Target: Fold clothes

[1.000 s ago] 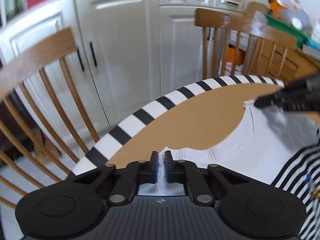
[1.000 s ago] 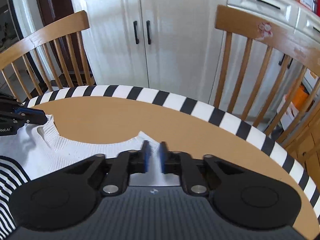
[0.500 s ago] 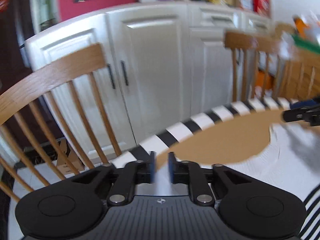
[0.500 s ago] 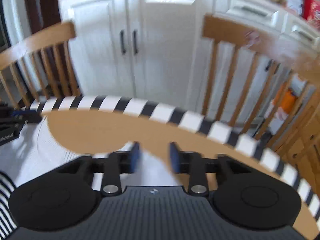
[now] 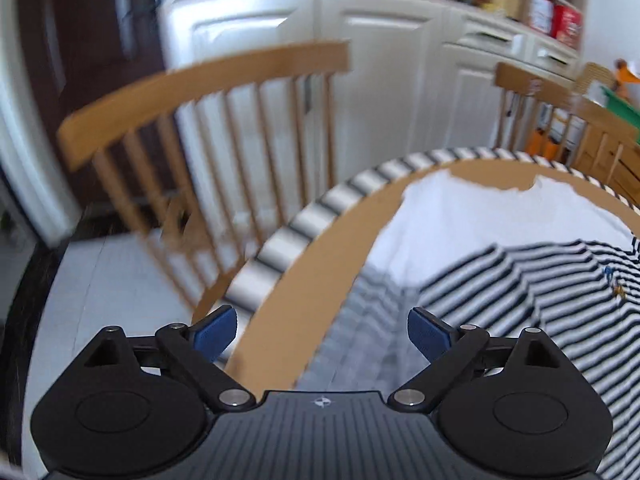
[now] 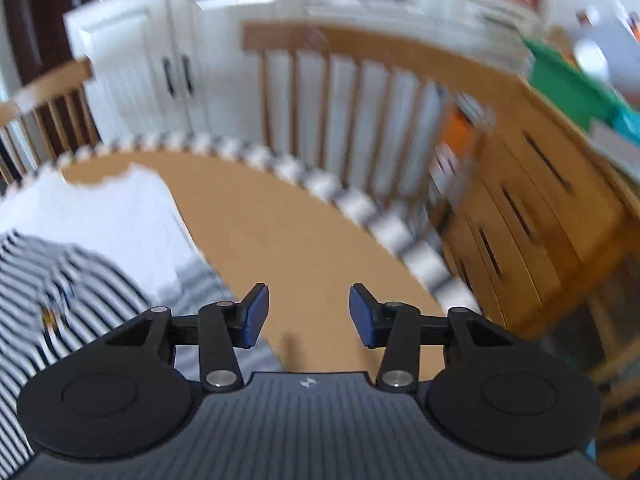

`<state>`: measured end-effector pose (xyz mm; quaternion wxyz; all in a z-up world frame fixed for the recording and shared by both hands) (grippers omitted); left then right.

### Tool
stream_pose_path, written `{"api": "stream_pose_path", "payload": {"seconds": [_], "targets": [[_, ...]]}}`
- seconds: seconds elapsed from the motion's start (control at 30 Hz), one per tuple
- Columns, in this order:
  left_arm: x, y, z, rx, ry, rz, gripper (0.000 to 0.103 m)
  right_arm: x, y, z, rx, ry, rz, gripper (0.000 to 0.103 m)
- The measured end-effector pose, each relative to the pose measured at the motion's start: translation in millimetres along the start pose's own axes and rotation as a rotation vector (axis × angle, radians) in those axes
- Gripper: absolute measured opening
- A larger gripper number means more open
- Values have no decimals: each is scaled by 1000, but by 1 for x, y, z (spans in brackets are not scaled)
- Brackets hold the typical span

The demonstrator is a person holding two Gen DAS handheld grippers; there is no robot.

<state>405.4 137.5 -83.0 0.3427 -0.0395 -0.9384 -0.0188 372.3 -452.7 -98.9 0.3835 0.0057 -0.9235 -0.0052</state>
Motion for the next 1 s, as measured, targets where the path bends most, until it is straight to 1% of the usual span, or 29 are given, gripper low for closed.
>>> {"api": "stream_pose_path", "payload": {"seconds": [0.07, 0.1, 0.17, 0.2, 0.23, 0.3, 0.33, 0.37, 0.4, 0.43, 0.47, 0.5, 0.53, 0.63, 0.7, 0.8, 0.83, 0.87, 0.9, 0.93, 0.97, 1.0], "targets": [[13, 12, 14, 65, 4, -20, 94, 6, -8, 20, -34, 39, 22, 44], [19, 17, 20, 98, 2, -22, 94, 8, -11, 29, -48, 62, 29, 40], [24, 21, 30, 127, 23, -32, 94, 13, -11, 47, -60, 98, 23, 38], [26, 23, 35, 141, 34, -37, 94, 15, -9, 55, -45, 116, 26, 34], [28, 25, 40, 155, 45, -43, 94, 16, -6, 61, -21, 134, 31, 33], [35, 29, 50, 156, 51, -64, 94, 20, -1, 68, 19, 127, 43, 32], [36, 31, 52, 155, 47, -78, 93, 21, 2, 69, 18, 122, 32, 23], [37, 35, 55, 164, 45, -84, 89, 22, 5, 70, 15, 119, 18, 12], [38, 38, 57, 174, 43, -89, 79, 21, 10, 70, 26, 120, 17, 5], [39, 41, 60, 184, 40, -94, 70, 20, 16, 67, 69, 123, 34, 5], [37, 43, 62, 199, 53, -94, 49, 20, 23, 66, 141, 125, 51, 5], [35, 46, 64, 215, 68, -94, 36, 19, 26, 64, 183, 125, 67, 5], [35, 45, 63, 203, 70, -91, 36, 19, 26, 62, 192, 128, 84, 5], [35, 40, 62, 157, 73, -84, 34, 18, 12, 52, 141, 109, 134, 5], [35, 37, 61, 127, 76, -79, 34, 13, 8, 47, 161, 116, 159, 5], [35, 33, 59, 81, 79, -72, 36, 6, 12, 50, 182, 146, 164, 7], [35, 27, 59, 27, 74, -77, 35, 4, 14, 52, 182, 152, 166, 7], [35, 22, 59, -32, 69, -84, 31, 4, 17, 52, 181, 141, 178, 9], [35, 16, 59, -90, 63, -90, 21, 7, 17, 52, 171, 128, 177, 17], [34, 9, 58, -140, 67, -96, 14, 12, 18, 53, 159, 115, 173, 28], [32, 1, 58, -192, 71, -103, 6, 16, 19, 52, 144, 98, 171, 33], [31, -4, 59, -223, 72, -117, 4, 19, 21, 52, 136, 83, 165, 38]]}}
Point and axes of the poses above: each gripper's, at about its wrist camera, not at the fingertips, and x roughly against the way its jaws point, y to its left, z to its underside, the point moved 6 cm from there along -x, roughly the way its jaws point, and after that the axes turned 7 degrees about -y, right-handed, at the moved point
